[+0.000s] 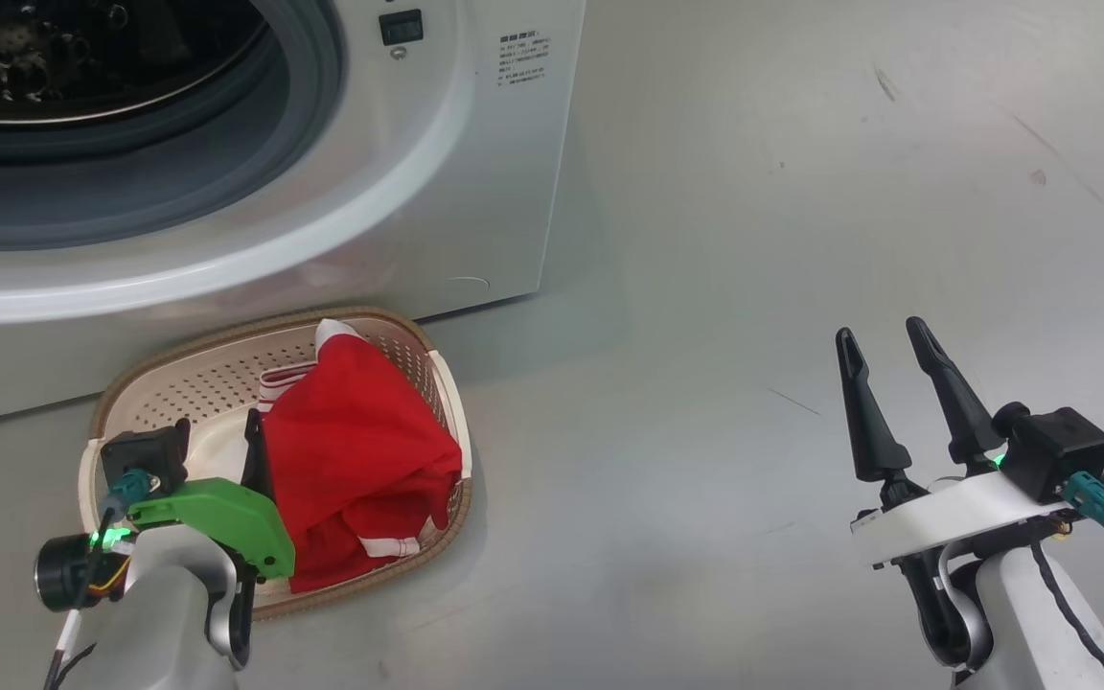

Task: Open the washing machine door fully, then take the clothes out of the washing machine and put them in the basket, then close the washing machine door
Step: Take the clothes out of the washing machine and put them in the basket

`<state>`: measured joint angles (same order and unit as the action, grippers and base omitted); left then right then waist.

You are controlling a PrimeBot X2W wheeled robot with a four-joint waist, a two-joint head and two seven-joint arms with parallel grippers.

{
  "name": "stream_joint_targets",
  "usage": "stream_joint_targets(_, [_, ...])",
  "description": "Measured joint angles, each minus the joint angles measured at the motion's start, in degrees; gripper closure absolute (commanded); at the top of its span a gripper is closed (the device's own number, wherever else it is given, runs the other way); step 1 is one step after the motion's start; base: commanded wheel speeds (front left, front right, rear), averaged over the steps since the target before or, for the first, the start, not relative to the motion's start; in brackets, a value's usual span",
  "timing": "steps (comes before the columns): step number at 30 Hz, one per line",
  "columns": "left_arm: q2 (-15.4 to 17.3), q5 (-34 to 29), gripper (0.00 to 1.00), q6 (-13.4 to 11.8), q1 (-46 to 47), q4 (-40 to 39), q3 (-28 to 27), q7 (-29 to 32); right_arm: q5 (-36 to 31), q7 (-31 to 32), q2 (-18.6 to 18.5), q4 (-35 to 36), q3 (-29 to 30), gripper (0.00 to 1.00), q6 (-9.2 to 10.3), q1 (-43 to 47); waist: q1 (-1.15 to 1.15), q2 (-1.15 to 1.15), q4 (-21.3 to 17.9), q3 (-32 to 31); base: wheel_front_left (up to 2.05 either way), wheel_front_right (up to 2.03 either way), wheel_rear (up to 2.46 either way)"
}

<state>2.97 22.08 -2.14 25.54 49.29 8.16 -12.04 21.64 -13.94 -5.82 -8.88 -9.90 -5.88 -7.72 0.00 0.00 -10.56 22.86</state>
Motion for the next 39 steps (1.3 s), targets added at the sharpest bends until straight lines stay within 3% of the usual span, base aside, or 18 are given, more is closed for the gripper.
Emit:
stream_joint_targets(17, [-0.2,-3.9,0.0,0.3,-4.3,-13.5,1.2,-2.4,-0.9,0.0,-1.2,-1.4,0.3,0.0,0.53,2.9,0.0,0.0,4.3,-8.3,0.0,0.0,0.0])
stream_joint_targets(24, [-0.1,-5.9,0.0,-0.7,-8.2,-22.1,1.0,-2.4,-1.3,0.0,-1.5,-1.4,0.3,0.0,1.1,4.7,0.0,0.0,5.7,-12.1,0.0,0.0,0.0])
stream_joint_targets(39, [0.0,-7.6,0.0,-2.2,-19.0,-30.1,1.5,-2.4,-2.1,0.1,-2.0,-0.8,0.2,0.0,2.52,8.7,0.0,0.0,7.5,-18.8,0.0,0.0,0.0])
